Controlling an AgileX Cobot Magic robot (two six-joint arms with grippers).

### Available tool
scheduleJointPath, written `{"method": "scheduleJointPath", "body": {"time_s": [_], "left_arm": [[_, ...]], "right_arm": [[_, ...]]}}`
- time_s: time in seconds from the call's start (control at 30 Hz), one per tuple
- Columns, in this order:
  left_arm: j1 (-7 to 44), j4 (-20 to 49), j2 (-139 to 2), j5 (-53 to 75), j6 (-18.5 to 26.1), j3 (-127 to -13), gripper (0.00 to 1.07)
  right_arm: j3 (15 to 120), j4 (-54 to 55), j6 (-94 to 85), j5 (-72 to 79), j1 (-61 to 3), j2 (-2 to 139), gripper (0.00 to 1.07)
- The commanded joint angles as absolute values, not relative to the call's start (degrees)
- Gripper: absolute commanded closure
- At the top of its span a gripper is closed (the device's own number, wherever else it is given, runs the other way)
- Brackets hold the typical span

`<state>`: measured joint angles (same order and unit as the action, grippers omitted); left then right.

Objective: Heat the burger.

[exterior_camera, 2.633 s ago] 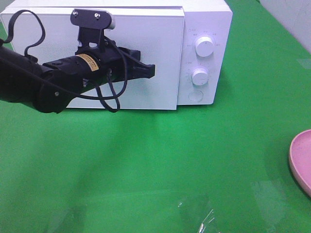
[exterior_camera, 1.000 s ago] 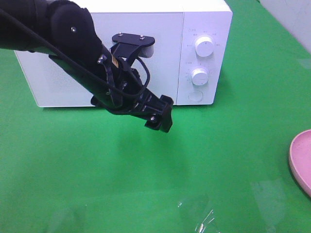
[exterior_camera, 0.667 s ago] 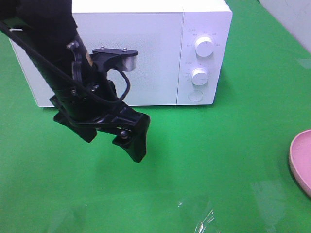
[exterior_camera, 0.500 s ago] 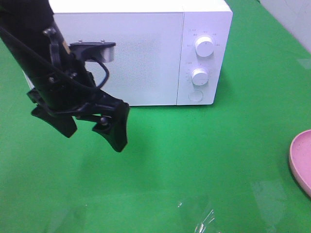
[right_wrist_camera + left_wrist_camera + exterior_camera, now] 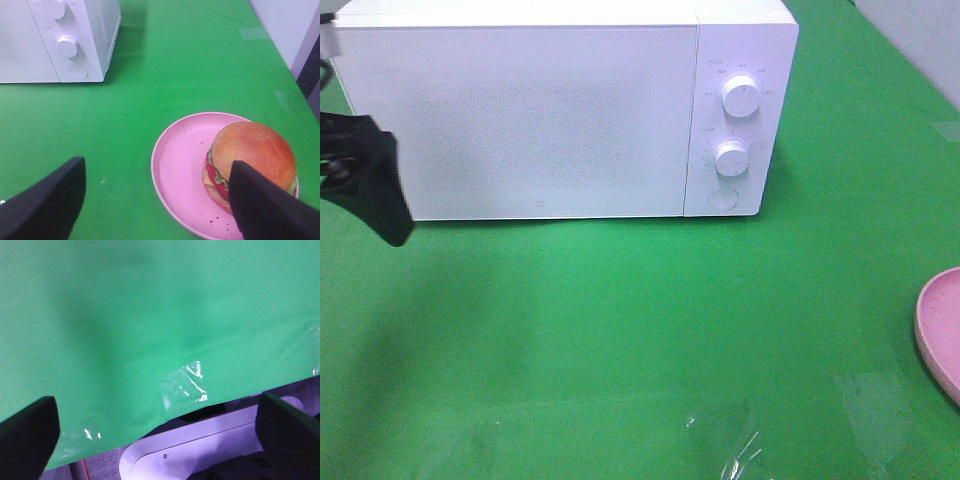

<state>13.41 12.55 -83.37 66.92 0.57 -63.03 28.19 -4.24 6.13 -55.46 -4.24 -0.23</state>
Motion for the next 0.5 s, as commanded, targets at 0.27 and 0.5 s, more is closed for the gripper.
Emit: {"method": "scheduleJointPath", "body": {"time_s": [0.27,0.5], "left_arm": [[0.5,11.6,-66.6,68.1,2.1,-52.1,0.07],[-0.3,5.1,-54.0,67.5,-0.3,-44.6,0.07]], "right_arm": [[28.0,-4.2,5.6,-55.1,-4.0,-1.7,0.31],[28.0,-4.2,5.6,-55.1,-4.0,-1.7,0.31]]}}
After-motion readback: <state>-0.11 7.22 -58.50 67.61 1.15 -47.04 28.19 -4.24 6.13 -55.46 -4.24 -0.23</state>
